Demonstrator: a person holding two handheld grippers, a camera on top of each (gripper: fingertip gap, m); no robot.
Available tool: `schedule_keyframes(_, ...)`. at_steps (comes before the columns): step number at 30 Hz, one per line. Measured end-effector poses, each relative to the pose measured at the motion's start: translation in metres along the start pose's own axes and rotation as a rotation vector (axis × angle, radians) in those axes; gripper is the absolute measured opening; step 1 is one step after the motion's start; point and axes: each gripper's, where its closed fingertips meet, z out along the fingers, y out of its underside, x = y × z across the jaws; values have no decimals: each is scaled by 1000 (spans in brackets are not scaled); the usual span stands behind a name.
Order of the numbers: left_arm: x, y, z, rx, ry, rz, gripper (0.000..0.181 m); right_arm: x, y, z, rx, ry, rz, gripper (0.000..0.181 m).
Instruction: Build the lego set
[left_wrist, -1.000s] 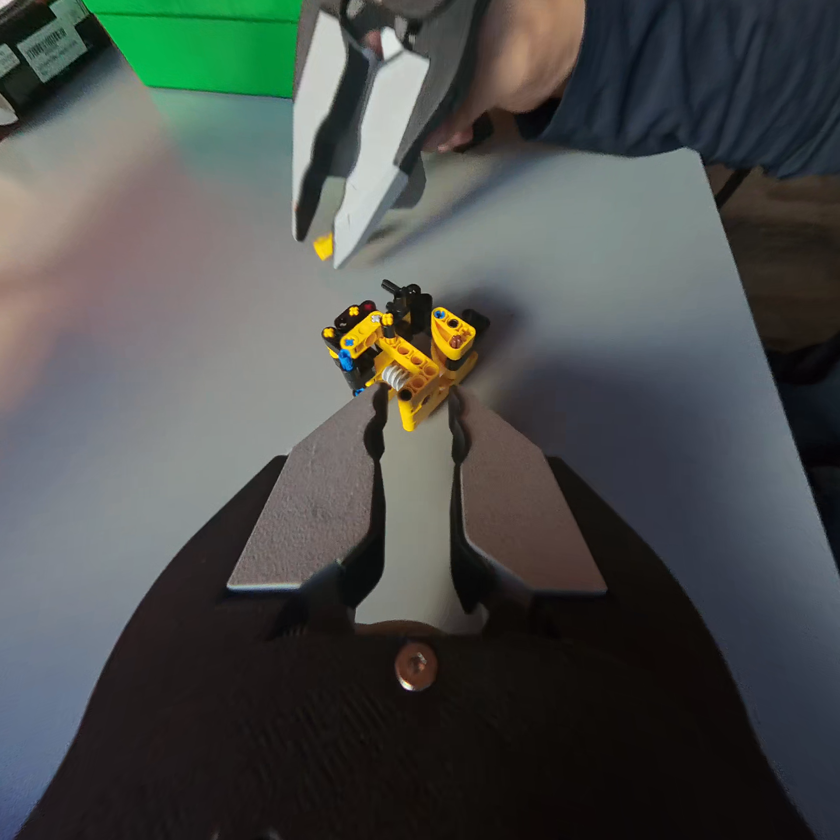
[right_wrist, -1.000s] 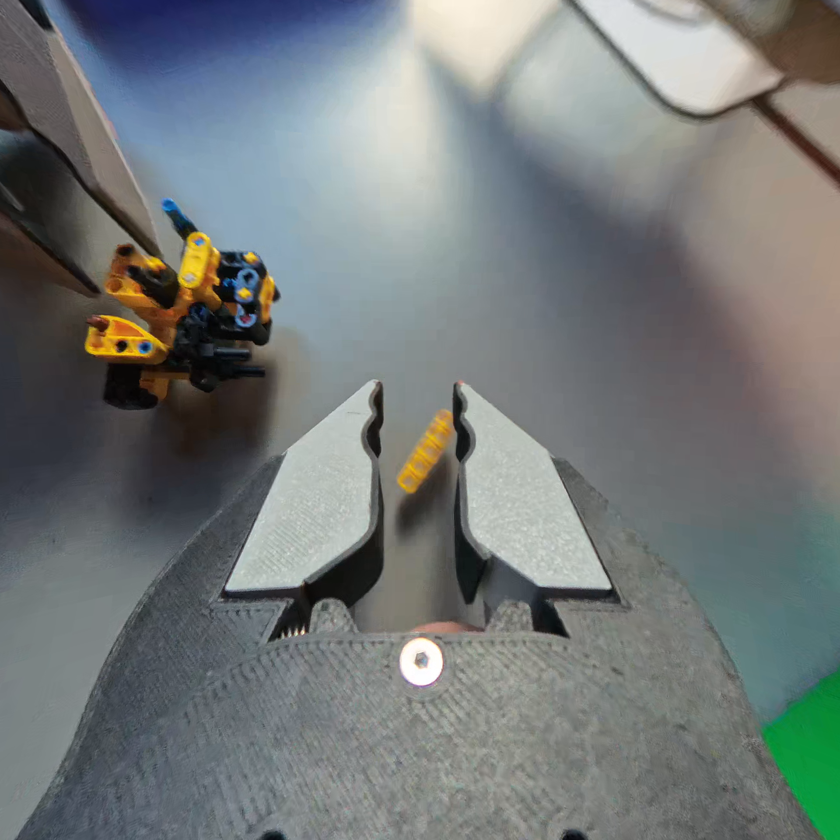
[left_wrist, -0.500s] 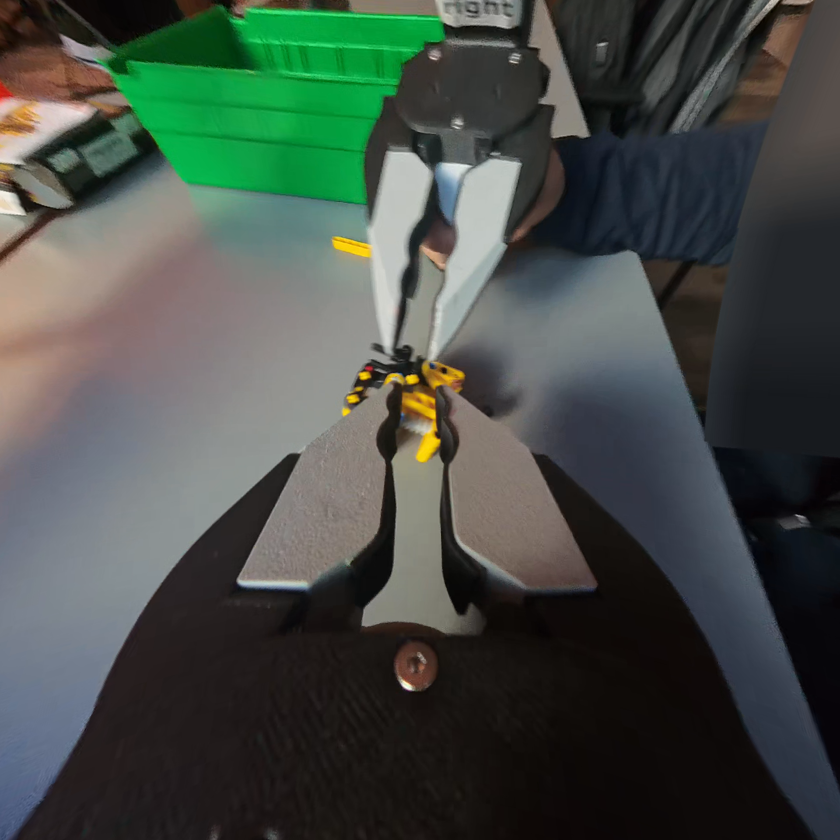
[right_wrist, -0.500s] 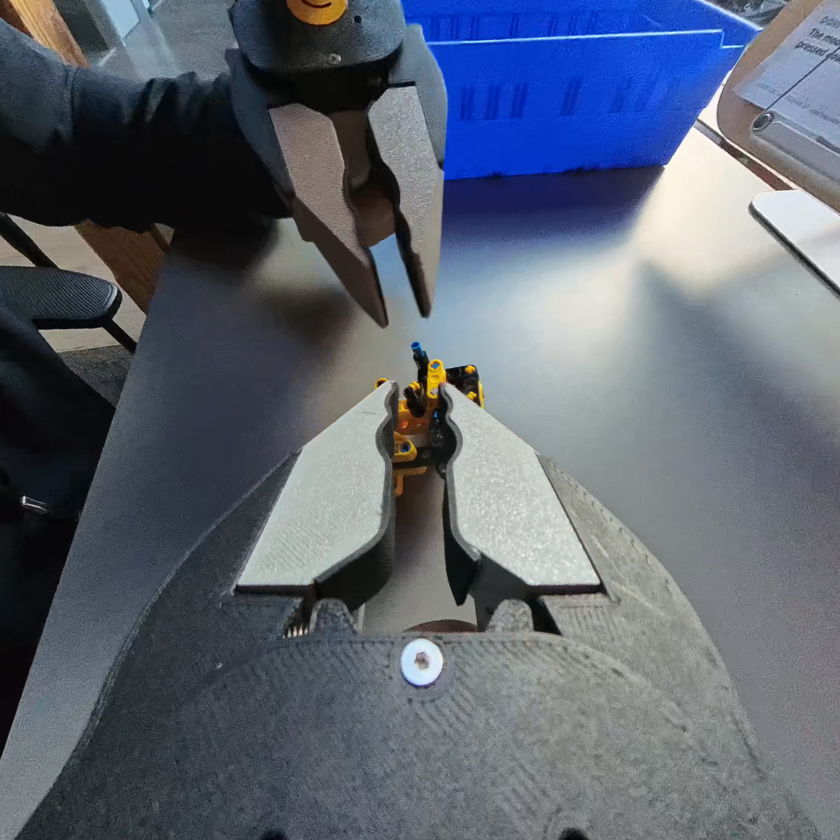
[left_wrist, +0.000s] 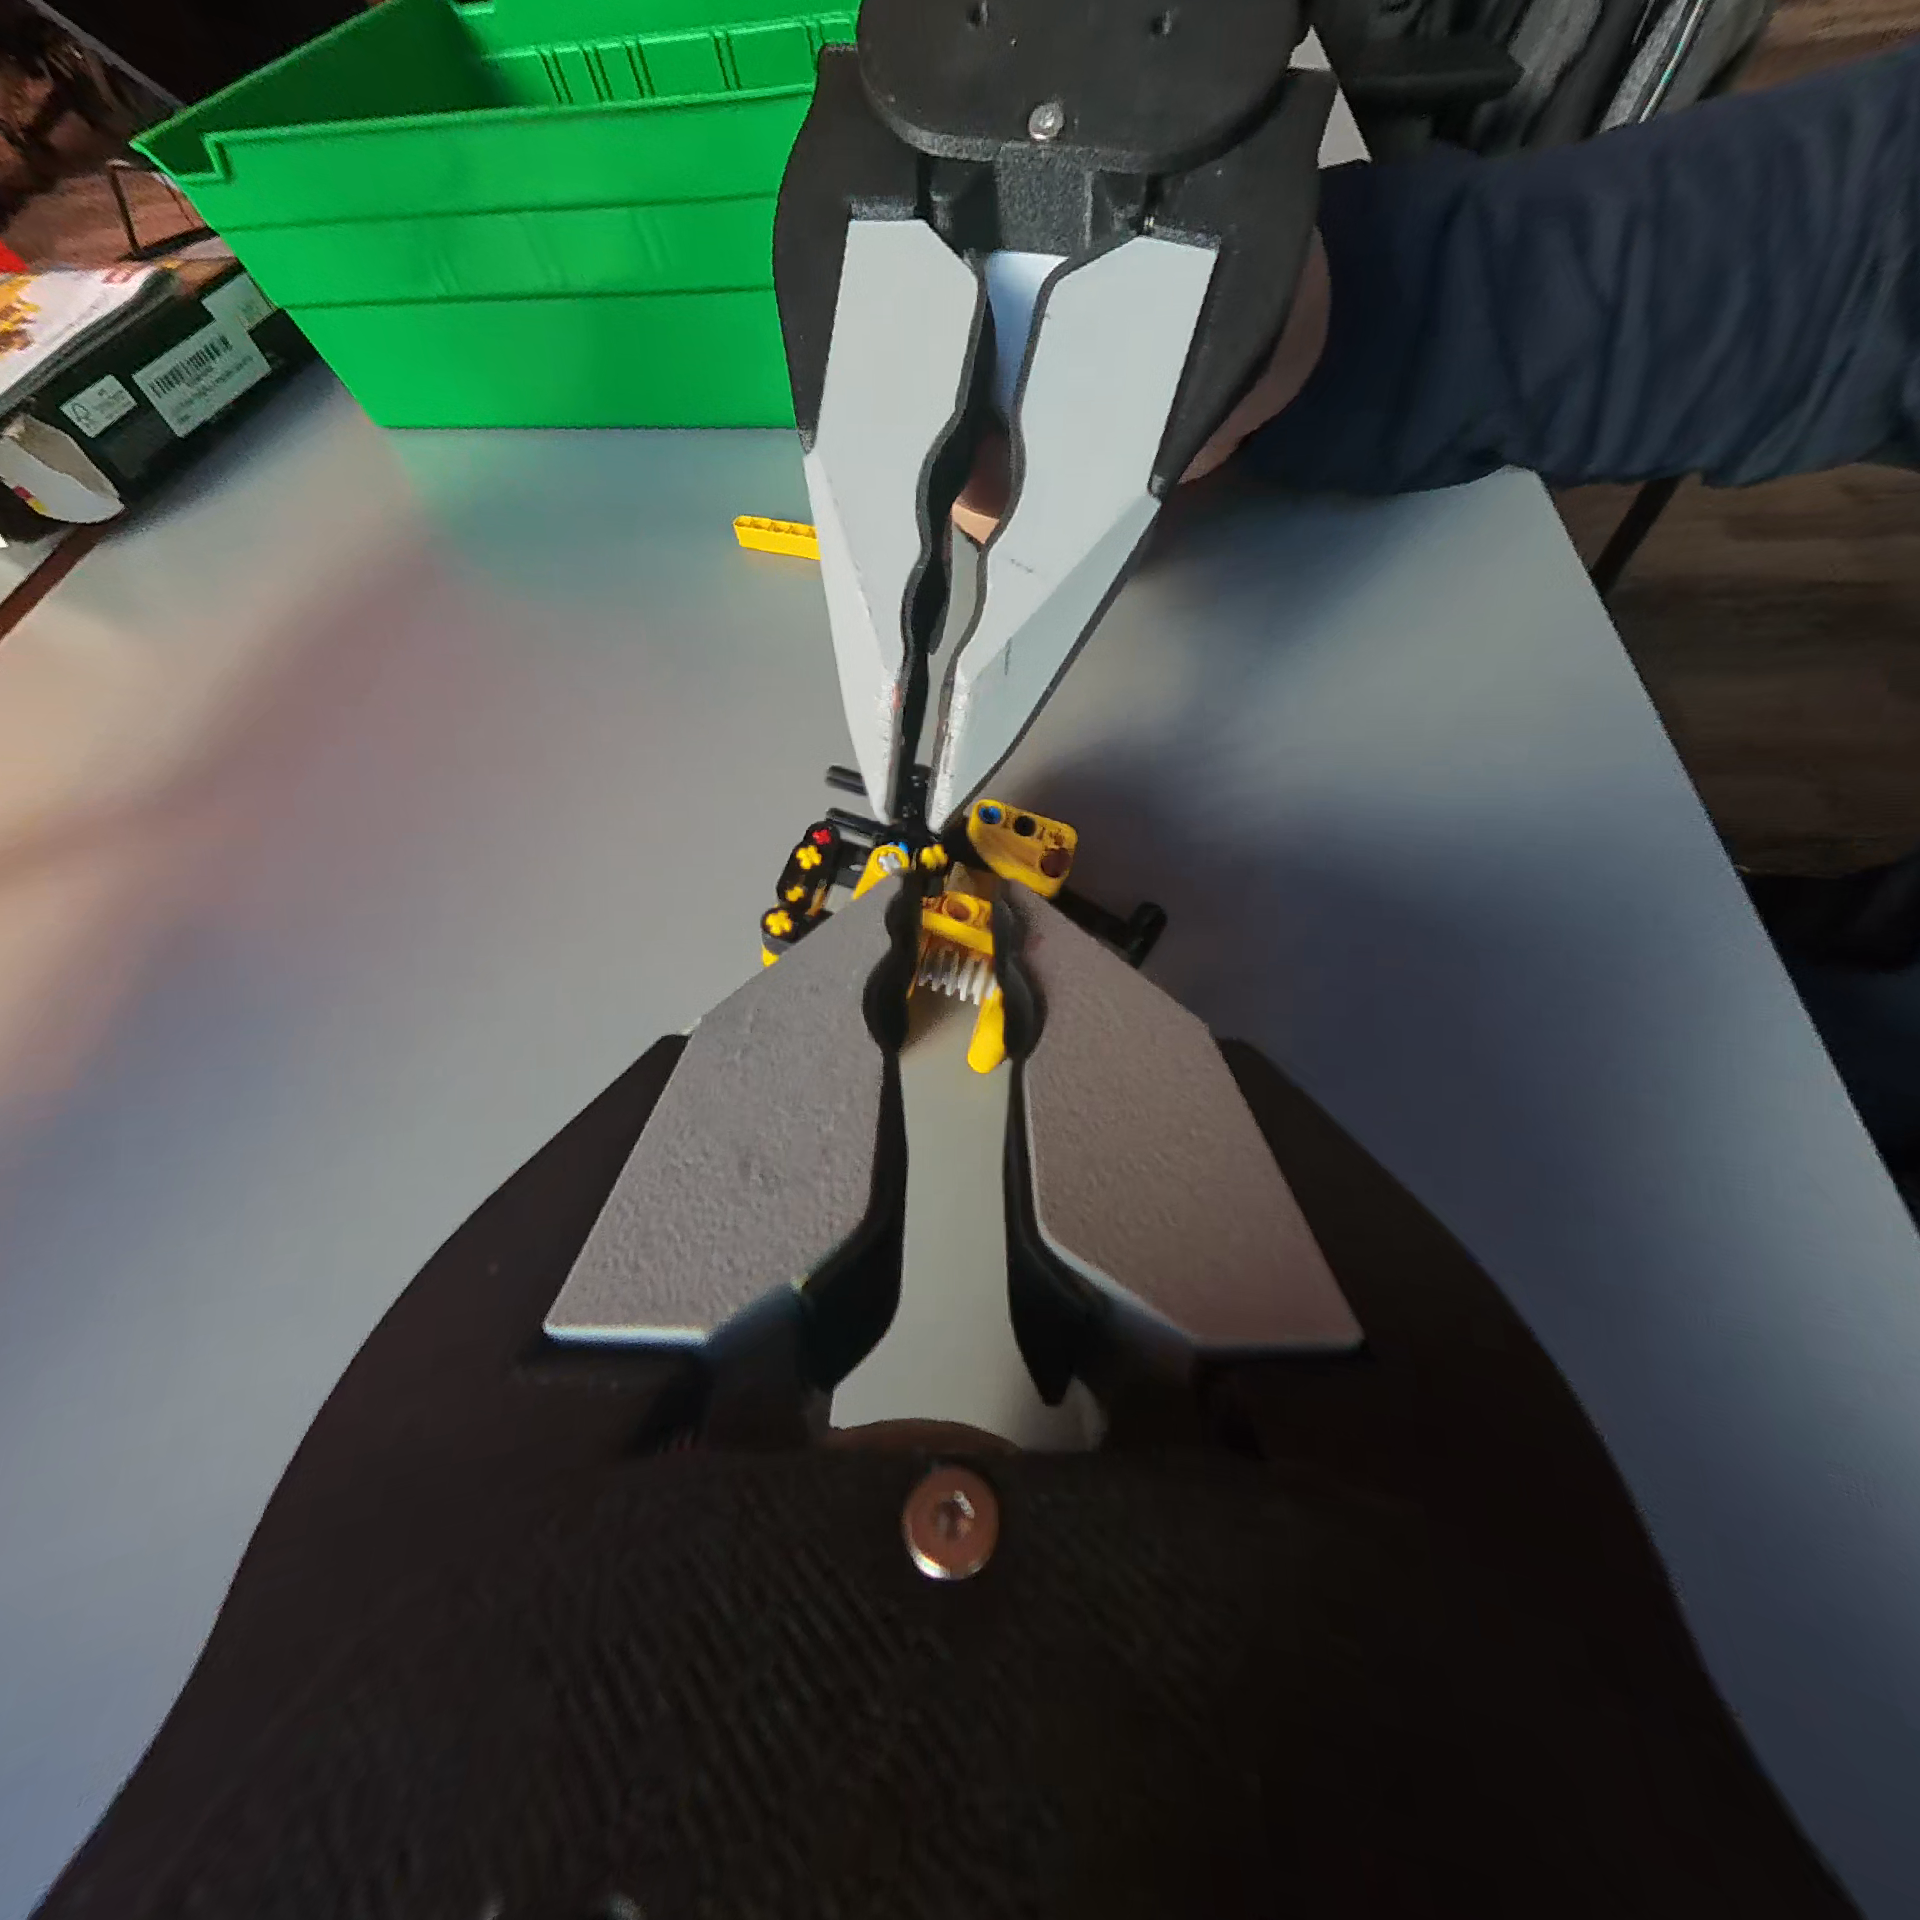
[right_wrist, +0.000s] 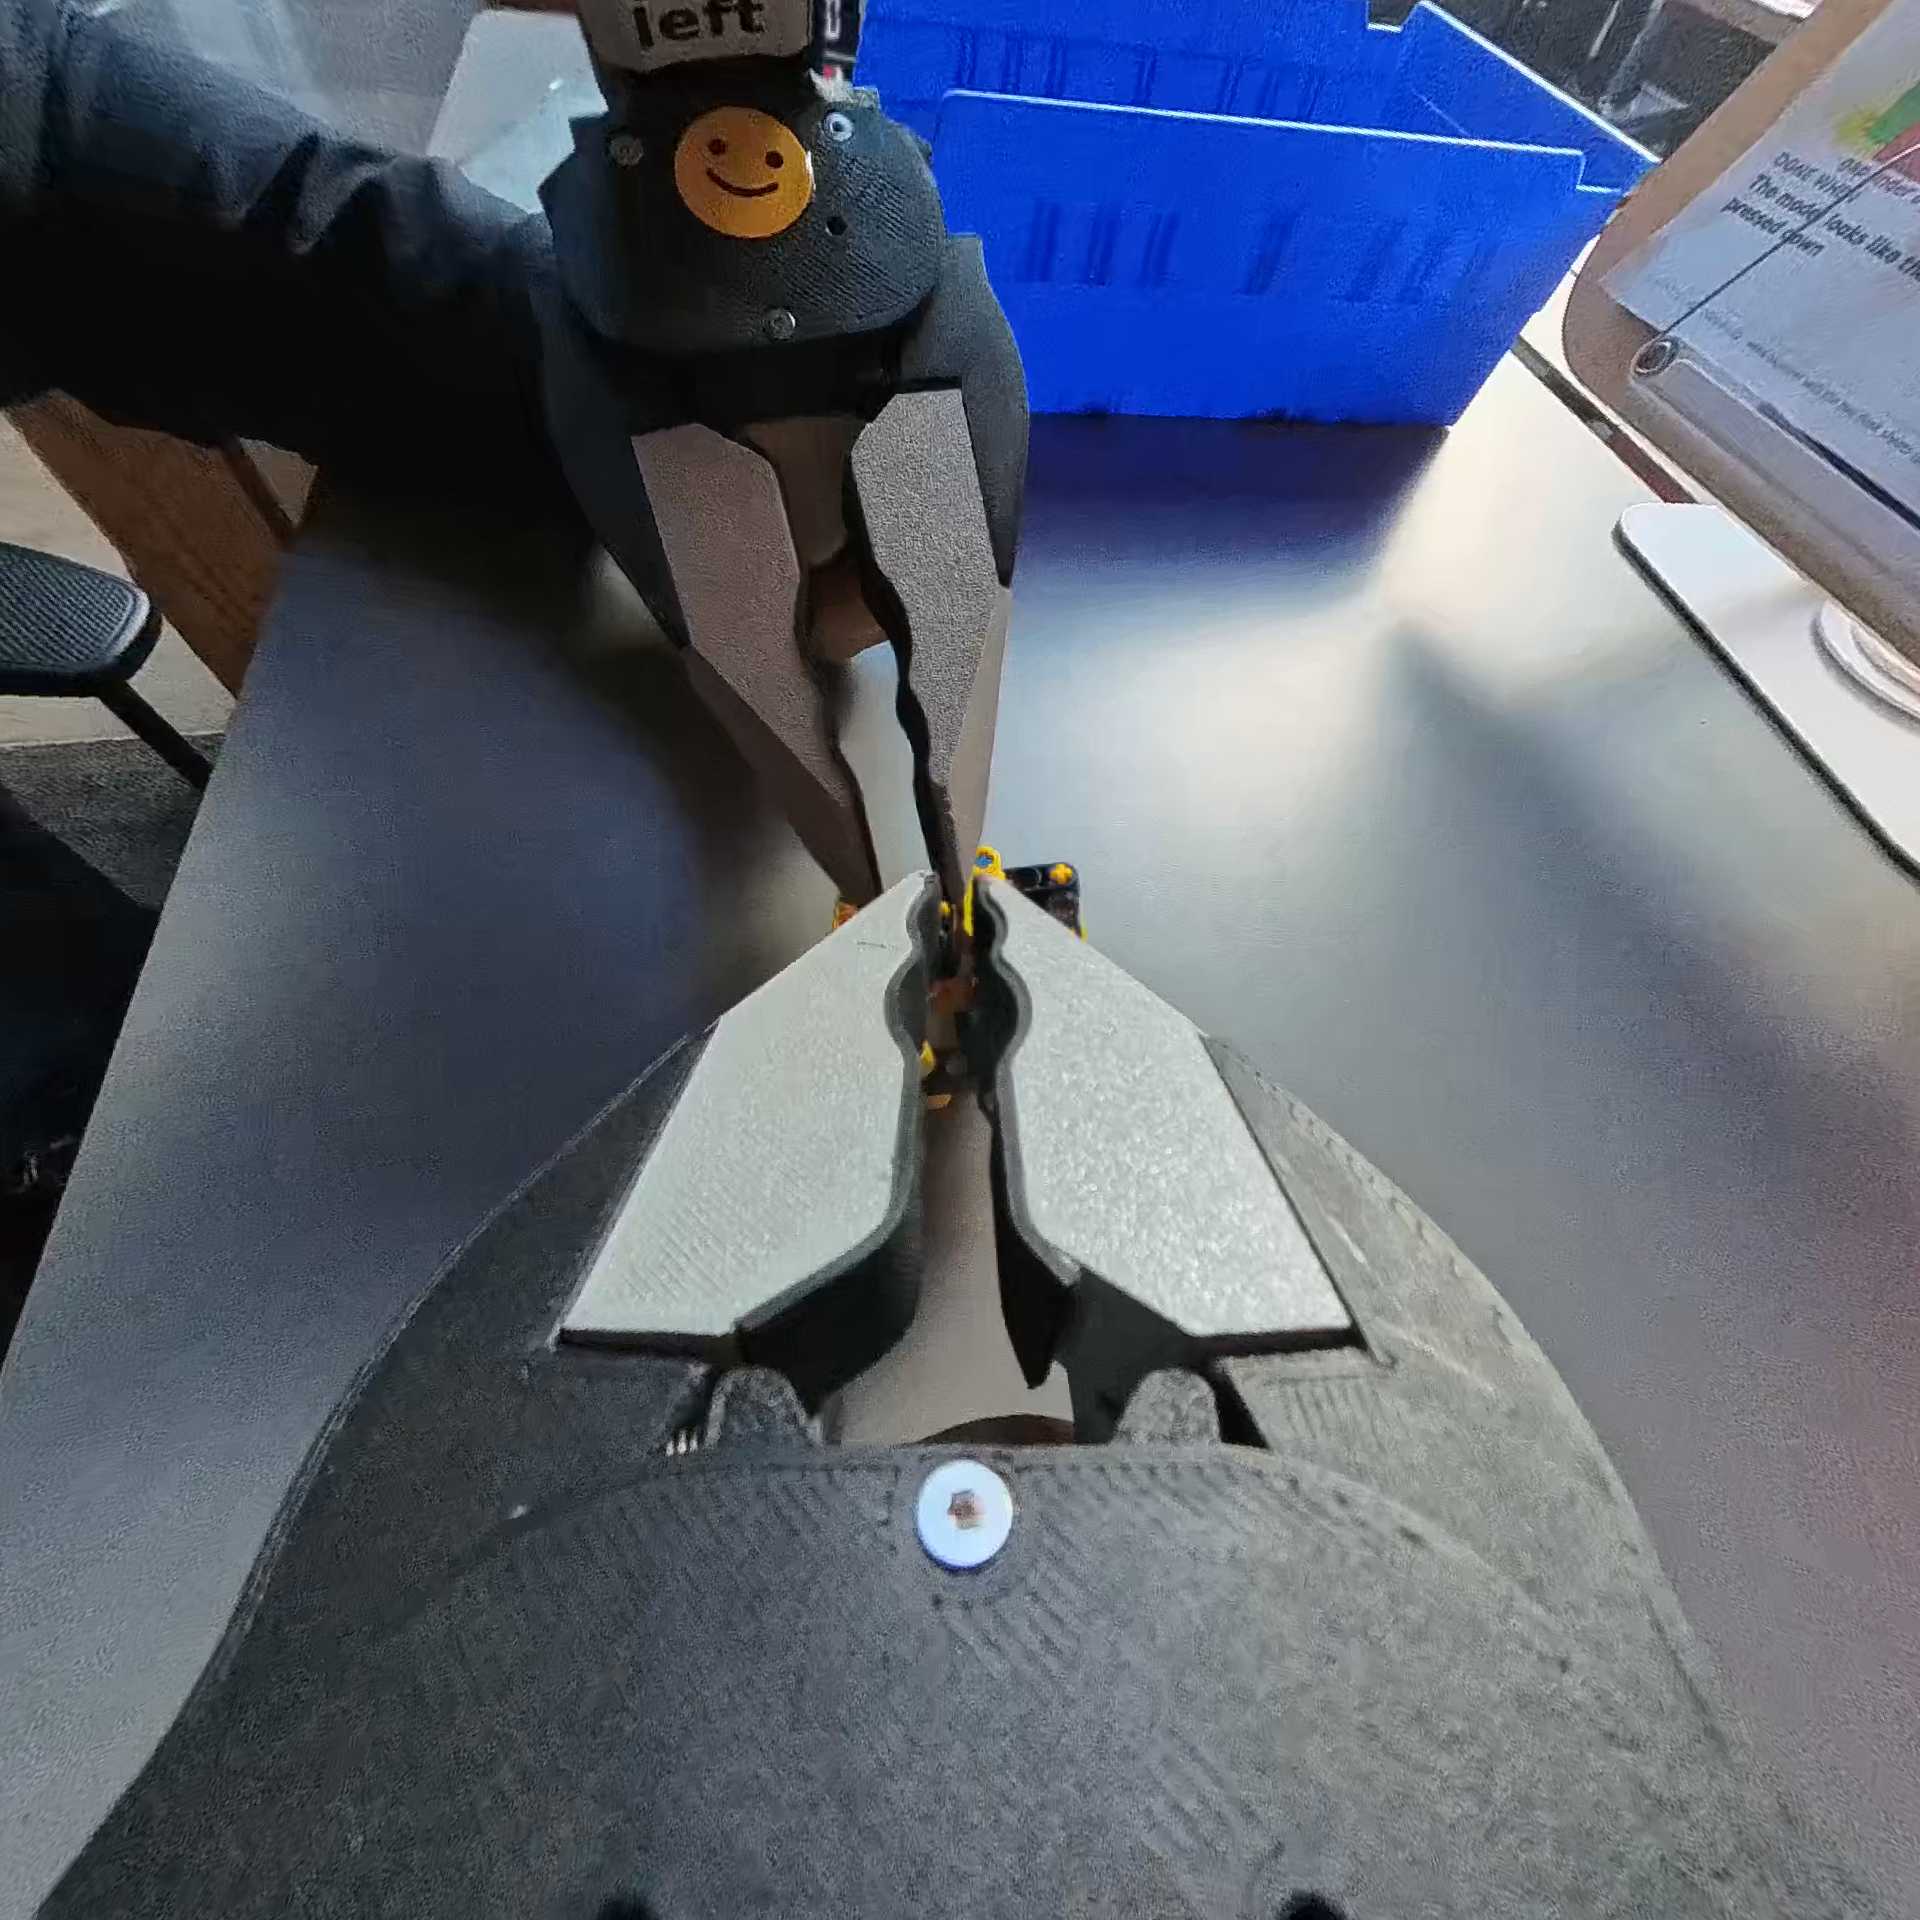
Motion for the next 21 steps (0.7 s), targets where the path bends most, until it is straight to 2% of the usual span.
schedule_keyframes(2, -5, 1, 1, -14, -38, 7, 0, 1, 0, -1, 5, 2, 7, 5)
schedule_keyframes(7, -23, 3, 2, -36, -130, -66, 0, 15, -5, -11, 36, 75, 33, 13)
schedule_keyframes(11, -27, 1, 2, -9, -108, -174, 0, 19, -4, -24, 65, 120, 72, 13)
schedule_keyframes(15, -27, 1, 1, 9, -100, -196, 0, 19, 6, -19, 28, 148, 60, 19)
schedule_keyframes(21, -29, -6, -4, 35, -123, -171, 0, 21, 17, -7, -36, 144, 0, 17)
